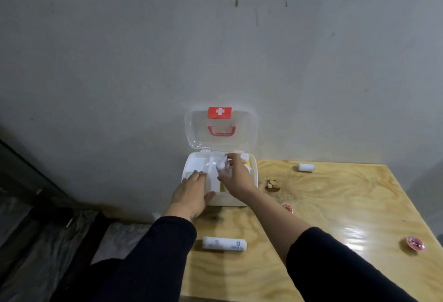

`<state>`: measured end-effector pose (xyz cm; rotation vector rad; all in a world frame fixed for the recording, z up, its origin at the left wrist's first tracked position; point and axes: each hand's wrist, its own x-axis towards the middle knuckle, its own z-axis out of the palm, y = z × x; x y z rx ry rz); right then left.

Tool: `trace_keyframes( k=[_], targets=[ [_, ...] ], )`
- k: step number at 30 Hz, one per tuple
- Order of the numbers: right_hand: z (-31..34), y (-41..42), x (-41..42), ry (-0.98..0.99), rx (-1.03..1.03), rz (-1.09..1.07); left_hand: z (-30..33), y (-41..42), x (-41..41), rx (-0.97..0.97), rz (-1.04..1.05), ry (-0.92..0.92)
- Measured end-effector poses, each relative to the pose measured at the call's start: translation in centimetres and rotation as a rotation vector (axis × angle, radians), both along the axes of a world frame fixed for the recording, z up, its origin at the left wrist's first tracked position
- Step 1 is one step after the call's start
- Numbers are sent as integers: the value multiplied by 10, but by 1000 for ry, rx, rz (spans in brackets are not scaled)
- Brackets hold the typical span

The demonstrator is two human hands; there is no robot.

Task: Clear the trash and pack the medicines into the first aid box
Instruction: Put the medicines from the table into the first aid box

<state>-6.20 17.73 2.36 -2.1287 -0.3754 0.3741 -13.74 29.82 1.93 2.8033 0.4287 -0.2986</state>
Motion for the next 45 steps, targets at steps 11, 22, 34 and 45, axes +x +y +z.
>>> trace_keyframes(
  k=[11, 22, 34, 45],
  targets=[
    [-20, 12, -3, -58, -295, -4, -21, 13, -4, 17, -109, -20],
    [15, -4, -5, -109, -301, -38, 19, 9, 12, 17, -200, -5],
    [39, -105, 31, -184, -431, -193, 51, -73, 81, -29, -396, -62],
    [-6, -179, 118, -92, -551, -136, 9, -142, 147, -94, -403, 75]
  ],
)
